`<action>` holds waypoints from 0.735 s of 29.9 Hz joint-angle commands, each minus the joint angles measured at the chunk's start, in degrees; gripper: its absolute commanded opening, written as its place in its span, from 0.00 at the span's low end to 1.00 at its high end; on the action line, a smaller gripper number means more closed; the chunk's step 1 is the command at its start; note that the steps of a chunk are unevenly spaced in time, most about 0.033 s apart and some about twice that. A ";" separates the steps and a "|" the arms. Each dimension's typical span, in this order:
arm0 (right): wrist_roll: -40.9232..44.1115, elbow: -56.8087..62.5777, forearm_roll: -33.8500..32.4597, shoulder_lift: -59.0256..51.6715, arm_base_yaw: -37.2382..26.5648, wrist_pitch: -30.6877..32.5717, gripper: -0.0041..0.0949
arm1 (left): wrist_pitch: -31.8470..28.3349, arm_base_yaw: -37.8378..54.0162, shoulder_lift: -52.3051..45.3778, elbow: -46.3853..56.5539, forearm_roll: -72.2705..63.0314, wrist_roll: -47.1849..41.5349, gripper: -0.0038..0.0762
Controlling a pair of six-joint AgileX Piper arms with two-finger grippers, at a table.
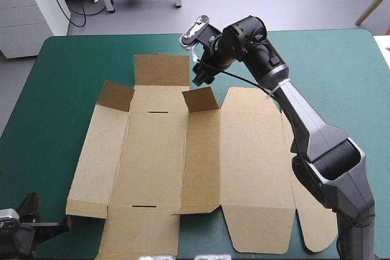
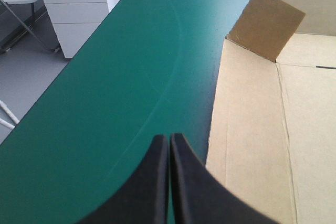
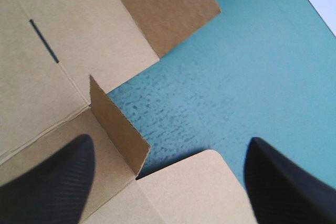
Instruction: Fold the box
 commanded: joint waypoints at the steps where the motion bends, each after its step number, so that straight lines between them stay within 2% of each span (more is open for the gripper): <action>1: 9.71 -1.78 -4.21 -4.15 -0.12 -1.86 0.36 | -4.38 -0.03 -0.56 -1.21 0.25 -0.27 0.04; 3: 12.39 -1.78 -4.49 -4.28 -0.12 -1.86 0.10 | -4.38 -0.03 -0.56 -1.21 0.25 -0.27 0.04; 4: 13.81 -1.78 -4.58 -4.54 -0.22 -1.86 0.03 | -4.38 -0.03 -0.56 -1.21 0.25 -0.27 0.04; 10: 18.34 -0.73 -7.49 -7.37 -0.34 -1.86 0.04 | -4.38 -0.03 -0.56 -1.21 0.25 -0.27 0.05; 11: 18.94 0.22 -7.64 -8.23 -0.34 -1.86 0.04 | -4.38 -0.03 -0.56 -1.21 0.25 -0.27 0.08; 14: 19.40 6.21 -9.04 -12.84 -0.58 -1.86 0.04 | -4.38 -0.03 -0.56 -1.21 0.25 -0.27 0.24; 18: 19.62 18.51 -9.02 -20.25 -2.00 -4.82 0.04 | -4.38 -0.03 -0.56 -1.21 0.25 -0.27 0.59; 20: 21.12 24.29 -8.48 -24.57 -3.13 -7.70 0.04 | -4.38 -0.03 -0.56 -1.21 0.36 -0.27 0.69; 22: 22.11 29.19 -8.34 -28.38 -3.72 -8.70 0.04 | -4.38 -0.03 -0.56 -1.17 0.36 -0.27 0.70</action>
